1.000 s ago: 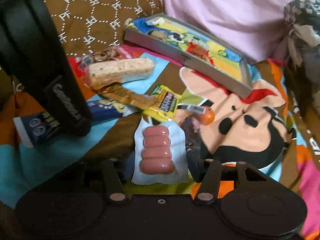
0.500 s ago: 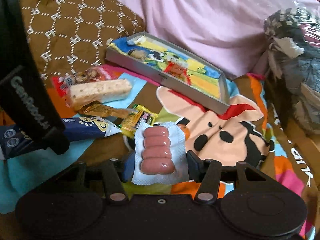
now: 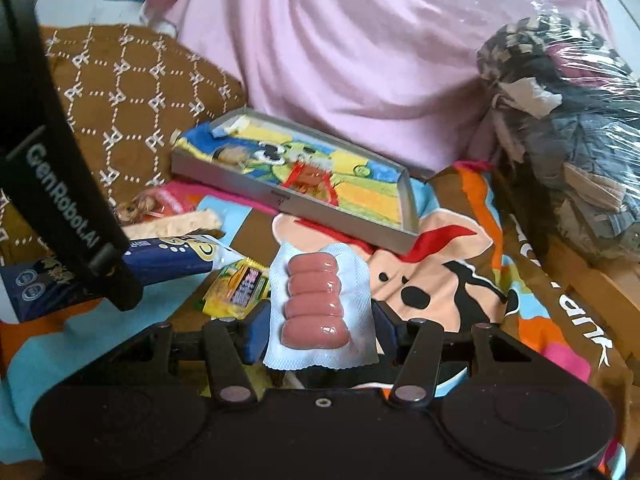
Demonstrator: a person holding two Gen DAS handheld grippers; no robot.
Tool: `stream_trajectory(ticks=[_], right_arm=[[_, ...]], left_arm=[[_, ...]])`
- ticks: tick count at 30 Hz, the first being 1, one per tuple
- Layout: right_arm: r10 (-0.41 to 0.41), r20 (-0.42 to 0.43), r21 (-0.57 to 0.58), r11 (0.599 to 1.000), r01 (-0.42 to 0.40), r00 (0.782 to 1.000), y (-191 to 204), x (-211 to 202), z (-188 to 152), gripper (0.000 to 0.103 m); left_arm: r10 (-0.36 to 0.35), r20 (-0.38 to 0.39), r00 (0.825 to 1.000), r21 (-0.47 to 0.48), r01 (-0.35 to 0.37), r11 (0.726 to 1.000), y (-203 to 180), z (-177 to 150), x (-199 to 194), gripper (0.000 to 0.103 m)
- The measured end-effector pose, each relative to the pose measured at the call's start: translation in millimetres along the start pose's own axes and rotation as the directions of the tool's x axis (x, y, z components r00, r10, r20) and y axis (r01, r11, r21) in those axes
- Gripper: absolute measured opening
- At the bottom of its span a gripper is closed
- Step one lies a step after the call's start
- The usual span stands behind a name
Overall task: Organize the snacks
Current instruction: 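Lift the blue stick and sausage pack toward the grey tray, then lower the blue stick and sausage pack into the grey tray and open both tools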
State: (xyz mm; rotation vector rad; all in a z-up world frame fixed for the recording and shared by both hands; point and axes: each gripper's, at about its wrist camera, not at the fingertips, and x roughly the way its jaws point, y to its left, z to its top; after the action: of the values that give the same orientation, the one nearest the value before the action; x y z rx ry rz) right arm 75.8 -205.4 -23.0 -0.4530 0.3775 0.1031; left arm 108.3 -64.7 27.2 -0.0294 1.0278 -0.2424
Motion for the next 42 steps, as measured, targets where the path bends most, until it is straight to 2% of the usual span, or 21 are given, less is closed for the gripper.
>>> stream_trajectory(ticks=[11,17,22,26,32,37,42], right_arm=[[-0.047,0.105,0.063,0.997,0.04,0.993,-9,-8,6,0.056],[-0.07,0.157,0.059,0.996,0.061,0.985,-11,-4,13,0.056],[-0.034,0.15,0.064,0.998,0.024,0.988,-22,12,33,0.056],[-0.033,0.204,0.013,0.999,0.031,0.978,-34,34,58,0.056],[-0.036,0.265,0.03,0.999,0.029,0.964,-49,86,85,0.057],[-0.045,0.292,0.083,0.996,0.021,0.955,-64,134,93,0.057],[-0.071,0.304,0.174,0.984,0.018,0.95,-86,170,82,0.057]], left_arm=[[-0.064,0.136,0.989,0.008,0.063,0.998,5,18,-12,0.027],[-0.036,0.205,0.978,-0.001,0.037,0.999,8,31,-9,0.027],[0.031,0.299,0.954,-0.034,-0.022,0.999,12,51,-7,0.027],[0.076,0.347,0.935,-0.08,-0.051,0.995,22,80,0,0.027],[0.13,0.4,0.907,-0.13,-0.085,0.988,33,127,21,0.027],[0.16,0.443,0.882,-0.156,-0.1,0.983,39,161,44,0.027],[0.17,0.476,0.863,-0.167,-0.101,0.981,39,185,74,0.027]])
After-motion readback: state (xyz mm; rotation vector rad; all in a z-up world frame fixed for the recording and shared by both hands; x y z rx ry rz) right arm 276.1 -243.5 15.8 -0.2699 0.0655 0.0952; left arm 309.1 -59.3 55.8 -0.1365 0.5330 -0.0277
